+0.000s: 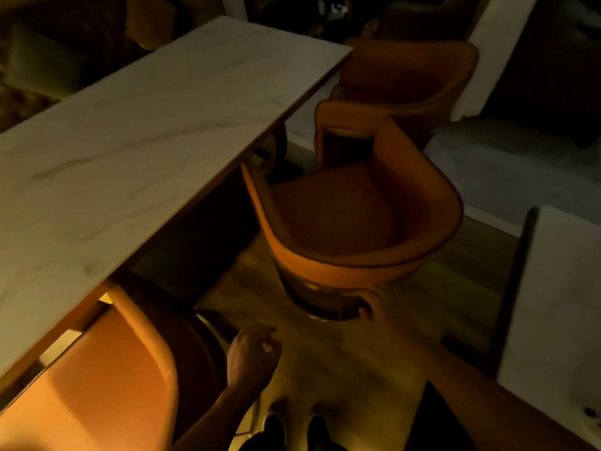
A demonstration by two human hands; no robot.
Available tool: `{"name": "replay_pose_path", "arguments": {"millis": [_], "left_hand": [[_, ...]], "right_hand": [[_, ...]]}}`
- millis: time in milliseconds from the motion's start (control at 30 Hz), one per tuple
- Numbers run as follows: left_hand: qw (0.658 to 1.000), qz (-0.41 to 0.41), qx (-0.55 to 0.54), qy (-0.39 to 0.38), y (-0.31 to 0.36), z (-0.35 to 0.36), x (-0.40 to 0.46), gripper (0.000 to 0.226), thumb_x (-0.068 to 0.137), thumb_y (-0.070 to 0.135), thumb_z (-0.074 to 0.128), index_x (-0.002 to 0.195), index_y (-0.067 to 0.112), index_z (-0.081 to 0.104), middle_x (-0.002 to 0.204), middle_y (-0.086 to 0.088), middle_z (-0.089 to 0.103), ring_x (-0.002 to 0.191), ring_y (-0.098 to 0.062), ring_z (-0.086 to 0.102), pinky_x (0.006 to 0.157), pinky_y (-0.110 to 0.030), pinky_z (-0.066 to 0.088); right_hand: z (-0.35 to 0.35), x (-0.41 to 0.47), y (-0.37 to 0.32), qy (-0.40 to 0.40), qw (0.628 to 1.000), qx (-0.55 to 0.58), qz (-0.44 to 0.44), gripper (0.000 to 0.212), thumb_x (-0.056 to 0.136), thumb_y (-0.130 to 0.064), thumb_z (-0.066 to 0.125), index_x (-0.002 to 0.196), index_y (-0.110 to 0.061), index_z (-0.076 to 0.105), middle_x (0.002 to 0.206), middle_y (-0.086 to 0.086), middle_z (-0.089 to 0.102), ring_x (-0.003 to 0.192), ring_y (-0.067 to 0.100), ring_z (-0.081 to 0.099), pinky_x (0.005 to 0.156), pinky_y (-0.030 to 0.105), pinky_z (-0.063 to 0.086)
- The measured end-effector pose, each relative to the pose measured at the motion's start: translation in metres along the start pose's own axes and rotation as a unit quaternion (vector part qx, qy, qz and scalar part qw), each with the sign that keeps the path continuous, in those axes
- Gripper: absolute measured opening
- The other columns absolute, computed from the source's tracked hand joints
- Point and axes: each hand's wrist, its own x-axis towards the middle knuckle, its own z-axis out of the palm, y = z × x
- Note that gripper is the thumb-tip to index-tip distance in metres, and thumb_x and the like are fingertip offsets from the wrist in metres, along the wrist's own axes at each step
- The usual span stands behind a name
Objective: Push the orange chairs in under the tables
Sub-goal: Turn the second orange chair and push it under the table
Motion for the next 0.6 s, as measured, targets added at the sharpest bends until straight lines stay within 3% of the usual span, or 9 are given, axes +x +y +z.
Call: {"name": "replay_pose_path", "arguments": {"millis": [100,200,267,367,467,533,600], "left_hand": [[0.999,0.016,0.003,-0.035,0.005,0.011,0.023,0.020,0.071,0.019,0.078,0.087,0.030,0.073,0.094,0.015,0.069,0.085,-0.007,0.065,0.069,-0.032,0.053],[0.997,0.051,0.017,-0.060,0.007,0.019,0.052,0.009,0.077,0.030,0.076,0.084,0.034,0.072,0.099,0.020,0.068,0.094,-0.001,0.061,0.075,-0.024,0.048],[0.993,0.072,0.018,-0.088,0.007,0.024,0.075,0.010,0.082,0.032,0.072,0.092,0.032,0.073,0.103,0.016,0.069,0.098,-0.003,0.062,0.077,-0.021,0.044],[0.982,0.096,0.045,-0.158,0.010,0.031,0.117,0.028,0.088,0.037,0.062,0.110,0.022,0.070,0.115,0.003,0.067,0.109,-0.018,0.061,0.083,-0.025,0.043],[0.966,0.097,0.093,-0.221,0.008,0.037,0.165,0.054,0.089,0.044,0.060,0.136,0.020,0.051,0.138,-0.002,0.052,0.131,-0.023,0.044,0.100,-0.033,0.036],[0.950,0.145,0.117,-0.252,0.002,0.043,0.202,0.074,0.082,0.056,0.053,0.145,0.019,0.040,0.149,-0.005,0.041,0.140,-0.026,0.033,0.107,-0.043,0.031],[0.928,0.222,0.163,-0.250,-0.013,0.056,0.243,0.087,0.071,0.064,0.047,0.143,0.015,0.042,0.148,-0.009,0.041,0.139,-0.030,0.032,0.105,-0.054,0.035]], "right_hand": [[-0.010,0.011,0.001,0.026,0.999,0.013,0.015,0.032,0.087,-0.023,0.060,0.119,-0.022,0.062,0.125,0.000,0.057,0.118,0.022,0.048,0.103,0.042,0.036],[-0.016,0.029,0.001,-0.003,0.999,-0.008,0.032,0.037,0.092,-0.021,0.057,0.128,-0.015,0.056,0.138,0.006,0.049,0.130,0.027,0.040,0.109,0.041,0.029],[-0.020,0.042,0.001,-0.016,0.999,-0.020,0.047,0.044,0.096,-0.023,0.053,0.138,-0.016,0.046,0.149,0.005,0.038,0.139,0.024,0.028,0.114,0.040,0.022],[-0.022,0.069,0.003,-0.014,0.998,-0.044,0.053,0.051,0.096,-0.024,0.052,0.145,-0.019,0.038,0.155,0.005,0.029,0.143,0.024,0.020,0.116,0.042,0.020],[-0.019,0.100,0.013,-0.062,0.992,-0.091,0.064,0.061,0.095,-0.030,0.054,0.149,-0.020,0.029,0.159,0.004,0.019,0.147,0.024,0.008,0.118,0.044,0.009],[-0.012,0.120,0.025,-0.106,0.982,-0.138,0.069,0.068,0.093,-0.039,0.055,0.150,-0.021,0.024,0.159,0.005,0.018,0.147,0.025,0.005,0.118,0.045,-0.001],[-0.003,0.137,0.036,-0.158,0.971,-0.159,0.081,0.074,0.090,-0.044,0.056,0.150,-0.021,0.021,0.159,0.005,0.019,0.147,0.026,0.006,0.118,0.046,-0.003]]}}
